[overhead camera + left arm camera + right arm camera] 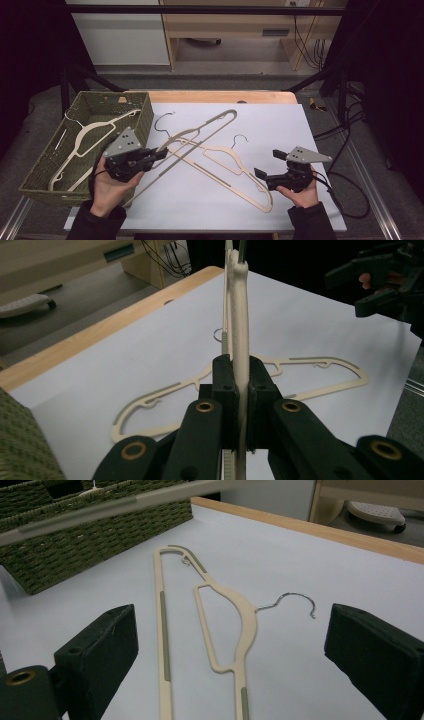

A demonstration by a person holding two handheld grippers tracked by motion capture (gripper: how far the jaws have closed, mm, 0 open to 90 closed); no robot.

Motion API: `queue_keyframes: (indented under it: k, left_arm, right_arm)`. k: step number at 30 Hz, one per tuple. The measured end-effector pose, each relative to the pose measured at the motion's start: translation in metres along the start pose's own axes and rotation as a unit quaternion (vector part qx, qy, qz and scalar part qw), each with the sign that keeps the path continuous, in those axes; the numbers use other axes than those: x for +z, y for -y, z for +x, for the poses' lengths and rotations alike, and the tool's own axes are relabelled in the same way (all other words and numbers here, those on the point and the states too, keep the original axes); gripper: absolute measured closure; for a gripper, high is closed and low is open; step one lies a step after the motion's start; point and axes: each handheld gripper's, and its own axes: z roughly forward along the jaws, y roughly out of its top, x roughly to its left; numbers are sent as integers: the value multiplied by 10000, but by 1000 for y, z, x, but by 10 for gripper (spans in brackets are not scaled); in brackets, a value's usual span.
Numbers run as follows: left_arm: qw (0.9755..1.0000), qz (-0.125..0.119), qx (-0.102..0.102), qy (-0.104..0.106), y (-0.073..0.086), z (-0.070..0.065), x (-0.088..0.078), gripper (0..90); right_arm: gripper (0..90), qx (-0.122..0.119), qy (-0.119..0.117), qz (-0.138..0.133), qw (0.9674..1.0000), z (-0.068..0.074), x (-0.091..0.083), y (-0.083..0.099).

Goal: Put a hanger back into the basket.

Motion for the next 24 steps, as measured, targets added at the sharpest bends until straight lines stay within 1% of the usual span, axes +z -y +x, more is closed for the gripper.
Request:
queue_keyframes:
  k: [2,4,6,7,8,9,10,11,12,13,14,15,16,18,19,20,22,24]
  left_arm:
    - [10000,-18,42,-26,-5,7,-8,858]
    - [10000,-68,14,-59,-9,16,-16,857]
    - [9999,-113,-23,-100,-12,25,-24,857]
    - [9999,-113,-23,-100,-12,25,-24,858]
    - [9997,-169,-102,-128,-14,36,-31,857]
    - [9997,-169,-102,-128,-14,36,-31,858]
    - [9996,-191,-144,-162,-14,47,-38,858]
    - [9996,-191,-144,-162,-14,47,-38,858]
    - [9995,-181,-159,-210,-15,57,-44,858]
    - [9995,-181,-159,-210,-15,57,-44,858]
    - [9993,-179,-200,-262,-14,69,-48,857]
    - [9993,-179,-200,-262,-14,69,-48,857]
    - [9990,-182,-283,-304,-12,80,-52,858]
    - [9988,-168,-284,-363,-10,90,-55,857]
    - [9988,-168,-284,-363,-10,90,-55,858]
    - [9987,-153,-289,-398,-8,100,-57,858]
    - [9986,-118,-303,-424,-6,109,-59,857]
    - [9985,-84,-266,-465,-3,116,-61,857]
  right_arm:
    - [74,22,62,-5,10000,-2,-3,2]
    - [68,79,108,-21,9999,-4,-4,3]
    - [64,76,132,-51,9999,-6,-6,4]
    - [64,76,132,-51,9999,-6,-6,4]
    - [58,87,174,-49,9998,-6,-7,4]
    - [58,87,174,-49,9998,-6,-7,4]
    - [57,94,181,-39,9998,-7,-8,4]
    - [57,94,181,-39,9998,-7,-8,4]
    - [57,126,207,-56,9997,-8,-9,5]
    - [57,126,207,-56,9997,-8,-9,5]
    - [57,145,209,-47,9997,-9,-9,6]
    - [57,145,209,-47,9997,-9,-9,6]
    - [56,154,213,-44,9996,-9,-9,6]
    - [57,133,214,-42,9997,-9,-9,6]
    - [57,144,204,-41,9997,-9,-9,6]
    - [56,138,208,-41,9997,-10,-9,6]
    - [56,156,213,-42,9996,-10,-9,6]
    - [54,148,221,-52,9996,-10,-9,6]
